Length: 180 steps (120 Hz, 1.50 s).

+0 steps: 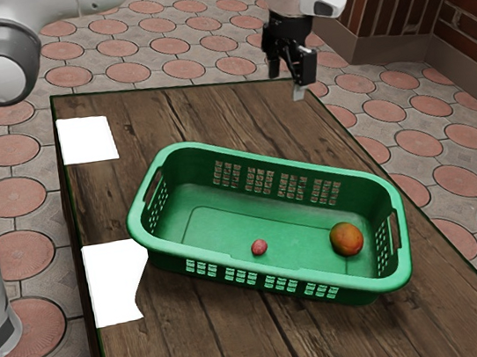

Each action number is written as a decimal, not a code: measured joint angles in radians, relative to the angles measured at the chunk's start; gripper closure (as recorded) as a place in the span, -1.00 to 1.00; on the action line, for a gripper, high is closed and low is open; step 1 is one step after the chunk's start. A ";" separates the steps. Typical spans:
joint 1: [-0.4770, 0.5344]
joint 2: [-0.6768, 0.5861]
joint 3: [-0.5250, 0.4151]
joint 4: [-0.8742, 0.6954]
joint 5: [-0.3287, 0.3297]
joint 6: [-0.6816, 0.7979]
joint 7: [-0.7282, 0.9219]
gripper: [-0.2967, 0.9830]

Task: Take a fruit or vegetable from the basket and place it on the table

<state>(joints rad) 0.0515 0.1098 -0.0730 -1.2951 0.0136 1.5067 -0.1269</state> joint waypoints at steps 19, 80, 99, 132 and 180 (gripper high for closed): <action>-0.004 -0.003 -0.005 0.005 -0.002 -0.002 -0.019 -0.53; -0.029 -0.036 -0.170 -0.321 -0.056 0.307 0.103 -0.53; -0.021 -0.038 -0.166 -0.415 -0.051 0.431 0.183 -0.53; -0.030 -0.006 -0.183 -0.468 -0.044 0.596 0.297 -0.53; -0.016 0.044 -0.153 -0.488 -0.036 0.755 0.423 -0.53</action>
<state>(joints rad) 0.0357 0.1539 -0.2256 -1.7829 -0.0223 2.2620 0.2963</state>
